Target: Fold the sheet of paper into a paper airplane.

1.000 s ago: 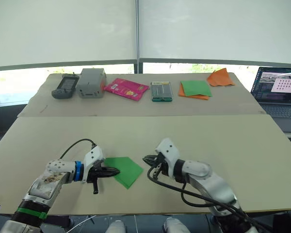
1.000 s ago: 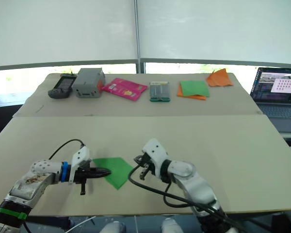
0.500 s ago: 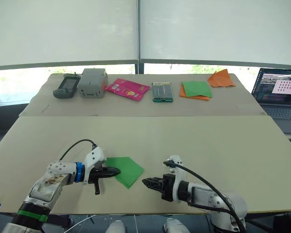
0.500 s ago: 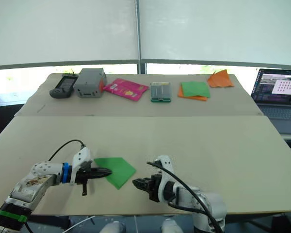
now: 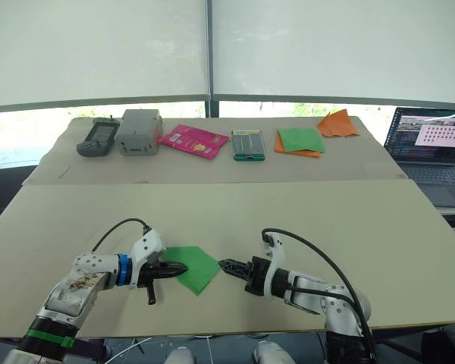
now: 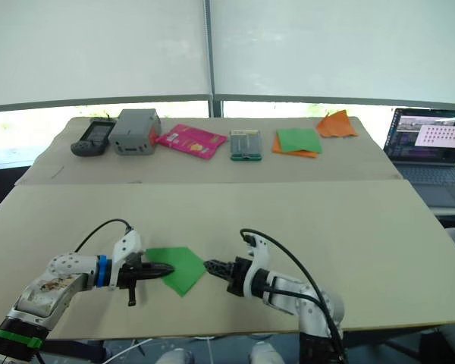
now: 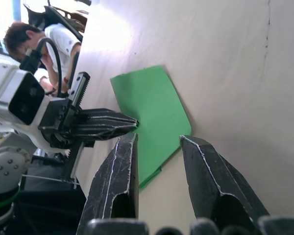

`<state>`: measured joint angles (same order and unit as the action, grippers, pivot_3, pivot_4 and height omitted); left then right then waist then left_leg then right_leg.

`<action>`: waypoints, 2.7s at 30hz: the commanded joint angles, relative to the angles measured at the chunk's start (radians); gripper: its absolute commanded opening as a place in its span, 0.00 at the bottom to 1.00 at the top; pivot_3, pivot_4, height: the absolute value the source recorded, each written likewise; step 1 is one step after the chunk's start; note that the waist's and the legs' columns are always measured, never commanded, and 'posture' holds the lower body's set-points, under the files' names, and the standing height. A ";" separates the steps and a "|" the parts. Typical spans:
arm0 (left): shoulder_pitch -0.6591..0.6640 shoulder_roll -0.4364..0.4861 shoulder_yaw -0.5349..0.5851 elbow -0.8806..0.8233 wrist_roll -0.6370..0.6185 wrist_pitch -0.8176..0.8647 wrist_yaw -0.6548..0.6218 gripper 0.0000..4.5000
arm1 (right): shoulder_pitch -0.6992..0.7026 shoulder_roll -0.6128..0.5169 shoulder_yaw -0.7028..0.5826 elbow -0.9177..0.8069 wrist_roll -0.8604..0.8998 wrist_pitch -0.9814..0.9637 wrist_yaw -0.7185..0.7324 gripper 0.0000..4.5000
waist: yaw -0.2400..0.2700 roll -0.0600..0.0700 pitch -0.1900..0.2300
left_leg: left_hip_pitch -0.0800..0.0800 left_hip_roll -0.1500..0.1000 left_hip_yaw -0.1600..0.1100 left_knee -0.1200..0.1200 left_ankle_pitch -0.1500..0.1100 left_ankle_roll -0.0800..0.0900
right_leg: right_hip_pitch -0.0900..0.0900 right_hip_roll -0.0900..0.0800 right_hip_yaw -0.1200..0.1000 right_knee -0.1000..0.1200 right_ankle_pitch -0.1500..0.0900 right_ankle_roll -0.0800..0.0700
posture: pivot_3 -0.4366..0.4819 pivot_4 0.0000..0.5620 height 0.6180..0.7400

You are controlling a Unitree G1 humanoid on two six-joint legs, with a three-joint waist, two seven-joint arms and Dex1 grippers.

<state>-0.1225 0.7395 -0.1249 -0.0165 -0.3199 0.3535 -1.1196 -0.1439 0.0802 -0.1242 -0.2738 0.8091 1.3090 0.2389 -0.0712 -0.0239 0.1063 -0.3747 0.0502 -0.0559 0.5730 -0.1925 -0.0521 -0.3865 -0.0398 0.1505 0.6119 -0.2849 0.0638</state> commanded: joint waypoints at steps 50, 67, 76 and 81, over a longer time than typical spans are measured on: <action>0.042 0.030 0.036 -0.021 -0.003 0.057 0.013 0.00 | -0.043 -0.010 0.036 0.014 0.667 -0.034 -0.440 0.35 | -0.029 0.008 0.008 | -0.004 0.001 -0.001 -0.003 0.004 0.007 | -0.003 0.000 0.000 -0.002 0.000 -0.001 | 0.48 0.27 1.00; 0.100 0.059 0.051 -0.036 0.015 0.053 0.034 0.00 | 0.017 -0.060 0.145 0.041 0.743 -0.132 -0.504 0.35 | -0.026 0.007 0.009 | -0.009 0.001 0.001 -0.009 0.003 0.006 | -0.010 -0.003 0.000 -0.003 0.000 -0.001 | 0.48 0.27 1.00; 0.121 0.039 0.024 -0.044 0.035 0.041 0.060 0.00 | 0.024 -0.036 0.165 0.111 0.727 -0.177 -0.494 0.35 | -0.015 0.008 0.009 | -0.010 0.001 0.001 -0.009 0.002 0.005 | -0.010 -0.005 0.000 -0.004 -0.001 -0.001 | 0.48 0.27 1.00; 0.120 0.040 0.025 -0.047 0.033 0.045 0.064 0.00 | -0.017 0.009 0.165 0.215 0.699 -0.190 -0.488 0.35 | -0.014 0.008 0.009 | -0.010 0.001 0.001 -0.008 0.002 0.005 | -0.010 -0.005 0.000 -0.004 -0.001 -0.001 | 0.48 0.27 1.00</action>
<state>-0.0263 0.7810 -0.0609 -0.0948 -0.3351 0.3746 -1.0753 -0.1326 0.0695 0.0367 -0.0677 1.5019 1.1400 -0.2641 -0.0855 -0.0160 0.1149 -0.3848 0.0511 -0.0545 0.5645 -0.1903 -0.0472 -0.3965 -0.0448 0.1505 0.6076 -0.2855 0.0626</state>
